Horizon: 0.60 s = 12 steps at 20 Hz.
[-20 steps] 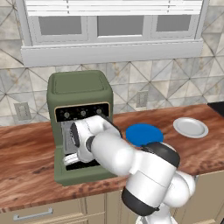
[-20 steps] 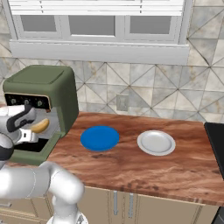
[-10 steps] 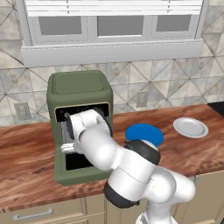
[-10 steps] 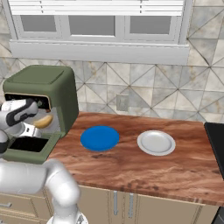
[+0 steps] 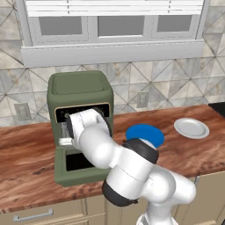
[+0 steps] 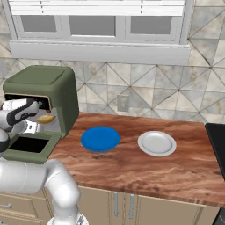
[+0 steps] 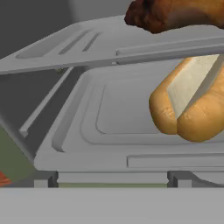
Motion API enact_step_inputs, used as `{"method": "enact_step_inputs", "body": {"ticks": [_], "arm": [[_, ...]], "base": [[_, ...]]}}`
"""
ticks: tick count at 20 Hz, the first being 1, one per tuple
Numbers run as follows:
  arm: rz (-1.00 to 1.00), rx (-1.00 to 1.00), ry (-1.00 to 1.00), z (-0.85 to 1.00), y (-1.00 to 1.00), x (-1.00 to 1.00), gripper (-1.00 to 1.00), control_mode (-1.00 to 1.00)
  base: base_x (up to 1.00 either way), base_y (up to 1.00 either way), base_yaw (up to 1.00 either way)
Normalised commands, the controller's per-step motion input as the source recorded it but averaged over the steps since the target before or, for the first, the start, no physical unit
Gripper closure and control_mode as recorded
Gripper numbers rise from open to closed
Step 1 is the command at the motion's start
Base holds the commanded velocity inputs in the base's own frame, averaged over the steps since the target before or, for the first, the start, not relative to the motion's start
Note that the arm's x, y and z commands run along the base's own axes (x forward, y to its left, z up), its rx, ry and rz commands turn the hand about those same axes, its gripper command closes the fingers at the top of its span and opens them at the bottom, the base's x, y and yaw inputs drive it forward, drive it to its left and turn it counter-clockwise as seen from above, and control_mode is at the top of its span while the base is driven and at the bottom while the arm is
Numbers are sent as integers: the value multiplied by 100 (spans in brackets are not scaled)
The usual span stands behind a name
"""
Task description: Open the toaster oven door. Place the hotdog bun on the bottom tray in the toaster oven and place the chicken drumstick on the top tray.
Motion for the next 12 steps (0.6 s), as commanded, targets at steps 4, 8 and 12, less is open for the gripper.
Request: {"method": "enact_step_inputs", "body": {"ticks": [4,8,12], "arm": [[-9,-6,0,1,23,84,-100,-100],[-6,-6,4,13,29,25,-100,-100],[-3,-8,36,58,61,-53,-100,-100]], "base": [[0,0,0],[0,0,0],[0,0,0]]}}
